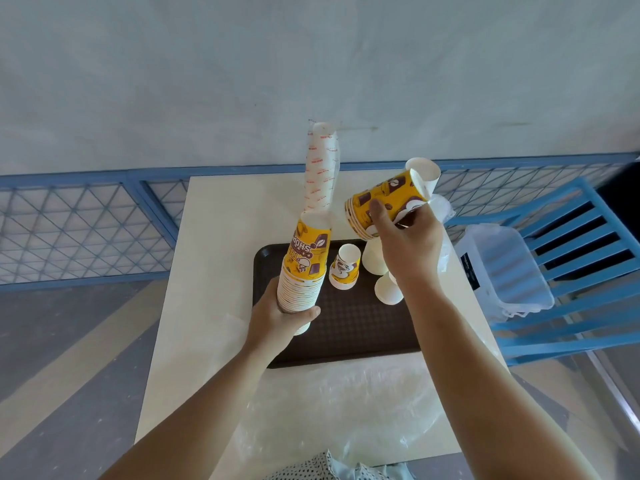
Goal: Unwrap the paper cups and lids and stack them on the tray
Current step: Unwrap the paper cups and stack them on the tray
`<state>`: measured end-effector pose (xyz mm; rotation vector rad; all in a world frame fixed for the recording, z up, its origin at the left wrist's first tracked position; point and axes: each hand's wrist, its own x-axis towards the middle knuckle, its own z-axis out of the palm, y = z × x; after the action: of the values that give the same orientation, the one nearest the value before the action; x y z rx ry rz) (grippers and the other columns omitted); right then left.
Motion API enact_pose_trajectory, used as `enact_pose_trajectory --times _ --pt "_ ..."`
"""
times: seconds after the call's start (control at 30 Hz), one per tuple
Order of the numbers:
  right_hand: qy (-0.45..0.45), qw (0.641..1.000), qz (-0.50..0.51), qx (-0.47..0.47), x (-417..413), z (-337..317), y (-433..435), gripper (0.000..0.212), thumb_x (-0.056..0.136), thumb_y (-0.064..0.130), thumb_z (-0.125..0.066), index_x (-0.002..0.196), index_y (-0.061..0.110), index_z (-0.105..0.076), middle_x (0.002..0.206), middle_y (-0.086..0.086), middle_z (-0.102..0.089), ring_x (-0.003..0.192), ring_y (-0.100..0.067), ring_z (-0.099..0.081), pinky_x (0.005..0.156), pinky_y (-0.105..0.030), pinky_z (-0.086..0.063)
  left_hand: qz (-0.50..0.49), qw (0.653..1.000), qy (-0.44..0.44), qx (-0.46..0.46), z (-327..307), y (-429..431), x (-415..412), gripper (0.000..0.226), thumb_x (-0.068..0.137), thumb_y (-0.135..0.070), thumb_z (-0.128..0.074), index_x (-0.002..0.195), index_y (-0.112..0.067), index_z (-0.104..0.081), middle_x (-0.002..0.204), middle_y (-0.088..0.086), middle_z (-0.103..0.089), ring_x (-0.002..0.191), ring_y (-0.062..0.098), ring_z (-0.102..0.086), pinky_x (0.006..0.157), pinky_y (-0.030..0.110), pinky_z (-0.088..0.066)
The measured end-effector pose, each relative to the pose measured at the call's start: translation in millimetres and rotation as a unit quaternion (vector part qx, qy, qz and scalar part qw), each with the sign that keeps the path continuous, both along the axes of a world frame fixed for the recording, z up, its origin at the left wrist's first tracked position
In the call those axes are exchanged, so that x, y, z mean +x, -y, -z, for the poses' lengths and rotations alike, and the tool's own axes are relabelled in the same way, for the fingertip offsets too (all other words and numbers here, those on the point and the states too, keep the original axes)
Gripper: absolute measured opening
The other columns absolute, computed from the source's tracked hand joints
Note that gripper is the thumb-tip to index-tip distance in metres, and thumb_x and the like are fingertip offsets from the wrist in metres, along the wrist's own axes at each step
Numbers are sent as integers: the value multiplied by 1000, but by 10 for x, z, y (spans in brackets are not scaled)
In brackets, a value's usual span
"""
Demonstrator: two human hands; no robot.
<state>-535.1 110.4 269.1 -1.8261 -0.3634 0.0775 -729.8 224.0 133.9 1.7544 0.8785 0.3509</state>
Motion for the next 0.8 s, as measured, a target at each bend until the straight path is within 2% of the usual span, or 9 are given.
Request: enact_pose_trajectory --times 0.1,0.17,0.3,0.4,0.5,0.6,0.7,0.8 --pt "26 998 0 -58 62 206 -12 33 86 41 -81 104 17 -67 92 11 -72 84 0 -67 64 -3 -46 -5 1000 -3 3 23 -37 -14 72 73 -37 -93 134 -35 -55 116 -18 -67 106 6 -66 80 15 -52" --pt "43 994 -6 -100 86 379 -54 39 83 42 -82 106 17 -64 95 8 -69 84 -4 -63 65 -4 -44 -9 1000 -6 4 42 -59 -26 73 73 -38 -93 135 -34 -55 117 -17 -68 107 9 -66 81 16 -53" --pt "72 986 -5 -152 112 827 -172 55 80 52 -81 115 16 -60 107 2 -67 98 -17 -64 82 -32 -57 -16 1000 -15 2 85 -100 -47 75 74 -39 -93 138 -34 -54 121 -14 -67 110 15 -66 90 29 -58" --pt "88 978 1 -187 113 1107 -270 61 81 56 -80 119 15 -57 111 -1 -65 104 -22 -62 87 -39 -59 -25 1000 -12 -6 96 -112 -63 78 75 -40 -92 141 -34 -52 125 -14 -67 114 15 -65 91 28 -58" --pt "79 973 0 -216 105 1294 -348 60 84 55 -79 120 13 -55 111 -4 -64 102 -24 -61 89 -42 -58 -36 999 -13 -17 71 -98 -72 79 76 -33 -92 144 -32 -50 127 -14 -65 114 13 -63 82 14 -49" --pt "63 969 -8 -239 79 1456 -387 62 84 53 -79 124 12 -55 112 -7 -65 101 -25 -62 90 -43 -58 -37 999 -12 -18 66 -96 -75 77 77 -31 -92 142 -33 -50 125 -18 -63 113 12 -62 80 10 -47" --pt "30 970 -33 -239 51 1608 -374 59 83 49 -82 123 18 -51 112 -5 -67 101 -25 -63 89 -43 -59 -40 999 -10 -13 69 -92 -72 77 76 -32 -92 141 -35 -50 125 -17 -64 114 12 -63 83 13 -49" --pt "-3 967 -54 -249 48 1717 -350 58 85 40 -83 126 15 -50 119 -8 -66 109 -28 -63 92 -41 -56 -38 999 -8 -9 91 -80 -64 76 77 -33 -92 139 -38 -49 127 -16 -64 115 14 -63 86 18 -52"
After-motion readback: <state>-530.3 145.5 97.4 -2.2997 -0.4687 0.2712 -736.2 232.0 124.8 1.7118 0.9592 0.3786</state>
